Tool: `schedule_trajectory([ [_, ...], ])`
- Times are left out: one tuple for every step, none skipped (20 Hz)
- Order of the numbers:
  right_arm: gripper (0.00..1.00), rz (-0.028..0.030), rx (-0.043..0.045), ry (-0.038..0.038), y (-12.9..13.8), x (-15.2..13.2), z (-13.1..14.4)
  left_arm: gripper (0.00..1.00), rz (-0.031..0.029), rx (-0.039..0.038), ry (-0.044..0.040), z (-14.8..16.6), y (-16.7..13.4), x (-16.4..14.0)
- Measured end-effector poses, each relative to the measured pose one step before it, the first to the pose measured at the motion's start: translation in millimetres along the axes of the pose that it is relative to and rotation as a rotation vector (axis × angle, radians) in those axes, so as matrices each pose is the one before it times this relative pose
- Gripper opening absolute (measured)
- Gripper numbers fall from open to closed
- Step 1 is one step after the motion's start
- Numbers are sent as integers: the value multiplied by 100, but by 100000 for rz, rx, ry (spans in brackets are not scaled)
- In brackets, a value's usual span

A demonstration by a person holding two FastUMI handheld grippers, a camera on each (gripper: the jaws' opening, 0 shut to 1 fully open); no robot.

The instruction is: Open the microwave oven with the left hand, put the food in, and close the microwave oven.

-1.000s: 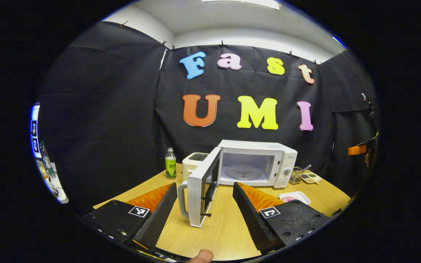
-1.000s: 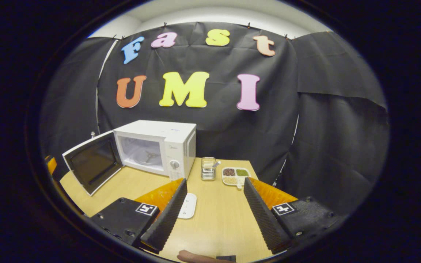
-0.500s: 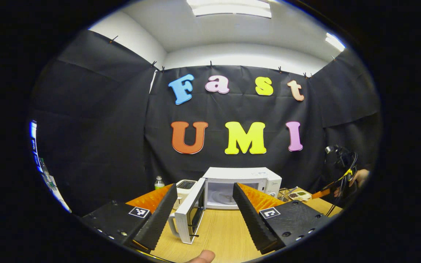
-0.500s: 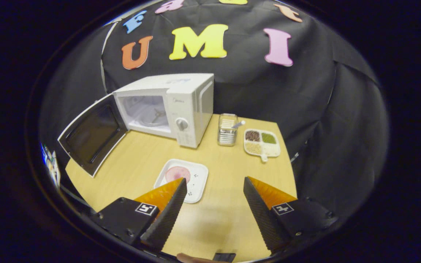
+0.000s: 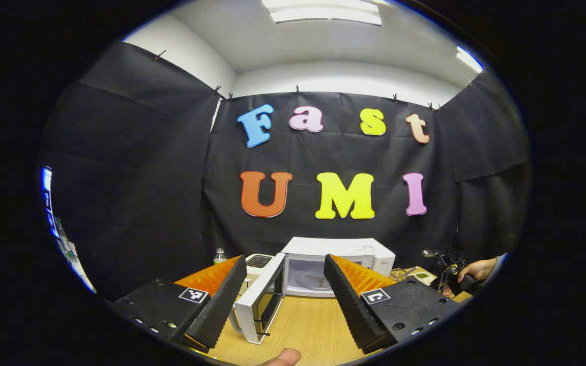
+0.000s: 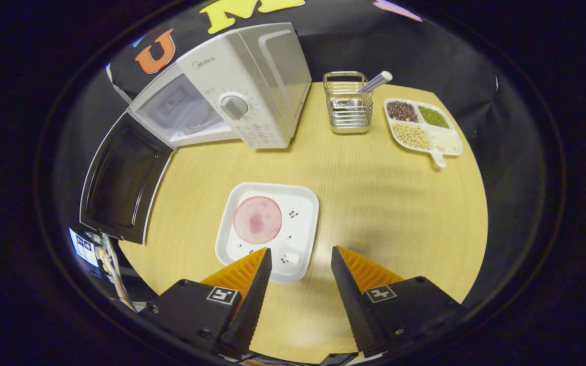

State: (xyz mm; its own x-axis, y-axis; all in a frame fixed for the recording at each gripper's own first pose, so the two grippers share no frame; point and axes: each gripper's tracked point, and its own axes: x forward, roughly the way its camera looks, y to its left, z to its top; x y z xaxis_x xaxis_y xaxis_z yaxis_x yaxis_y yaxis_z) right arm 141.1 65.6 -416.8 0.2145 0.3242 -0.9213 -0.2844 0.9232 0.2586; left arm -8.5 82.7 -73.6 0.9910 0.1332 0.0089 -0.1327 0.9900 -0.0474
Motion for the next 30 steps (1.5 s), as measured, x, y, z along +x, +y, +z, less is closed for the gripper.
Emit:
schedule_trajectory([
  [63,902,786,1865,-16,817,160,93,-145,161,1102,-323,-143,279],
  [56,1643,1053,2104,54,560,67,93,-545,253,1138,-287,-65,104],
  [63,603,2643,1885,-90,719,181,93,58,273,646,-60,206,186],
  [40,129,2528,2295,-128,571,-59,93,1036,410,-137,-31,331,267],
  [37,152,2043,1459,-255,487,47,93,925,955,-633,178,271,90],
  [35,-890,70,1022,-346,455,170,93,325,1280,-814,192,114,-59],
  [46,-778,-254,70,-355,195,293,93,-9,1042,-668,84,-47,-44],
  [34,107,-889,231,34,309,204,93,-210,797,-607,-63,-23,57],
  [46,768,-151,1413,151,204,-158,93,-564,462,216,-264,-184,200],
  [41,1621,373,1811,296,323,-142,93,-516,381,523,-215,-134,110],
  [36,-301,2204,1845,-118,258,-82,93,-238,441,601,-163,-96,185],
  [19,416,-166,2786,-9,390,-239,93,156,757,534,-151,30,42],
  [26,1332,1397,3913,-561,299,-420,93,236,723,571,-136,82,40],
  [7,130,1221,449,-310,217,147,94,268,387,186,-102,211,-133],
  [6,1330,-1478,3150,-35,-249,135,94,209,276,66,75,159,-166],
  [4,1471,-2406,1607,63,-22,280,93,322,-178,35,-25,143,-34],
  [4,1107,-84,129,107,139,185,93,450,-457,-61,68,183,-12],
  [4,1046,-409,-348,172,63,99,94,161,-536,-164,51,3,-13],
  [4,931,1085,-1031,-65,-6,-112,94,-278,-450,-162,153,-199,40],
  [4,1231,2205,-1365,33,-129,-44,94,-617,-261,-96,191,-190,-163],
  [3,2212,1453,-536,9,54,-547,94,-540,-207,-217,87,-230,22],
  [4,3074,3299,-184,80,-21,-448,94,-512,-421,-317,100,-43,-135],
  [4,3191,1672,-704,165,127,-414,94,-410,-720,-7,-76,30,-97],
  [4,2827,2787,-1947,-87,-226,-107,94,-450,-680,345,-94,12,-87],
  [4,1948,2586,-1816,24,-380,-358,94,-507,-524,347,-144,-117,-165],
  [4,1897,1908,-2085,113,-538,-337,94,-349,-142,318,-27,-82,-69],
  [0,1317,1630,-2023,117,-792,-615,94,-329,208,211,-45,-66,-139],
  [4,663,1772,-2207,87,-624,-316,94,-137,232,-5,14,-44,-27],
  [4,960,2788,-2274,108,-703,-348,94,12,99,-199,102,26,-140],
  [4,1234,2248,-2321,296,-517,-213,94,-426,71,-390,-3,-57,-141],
])
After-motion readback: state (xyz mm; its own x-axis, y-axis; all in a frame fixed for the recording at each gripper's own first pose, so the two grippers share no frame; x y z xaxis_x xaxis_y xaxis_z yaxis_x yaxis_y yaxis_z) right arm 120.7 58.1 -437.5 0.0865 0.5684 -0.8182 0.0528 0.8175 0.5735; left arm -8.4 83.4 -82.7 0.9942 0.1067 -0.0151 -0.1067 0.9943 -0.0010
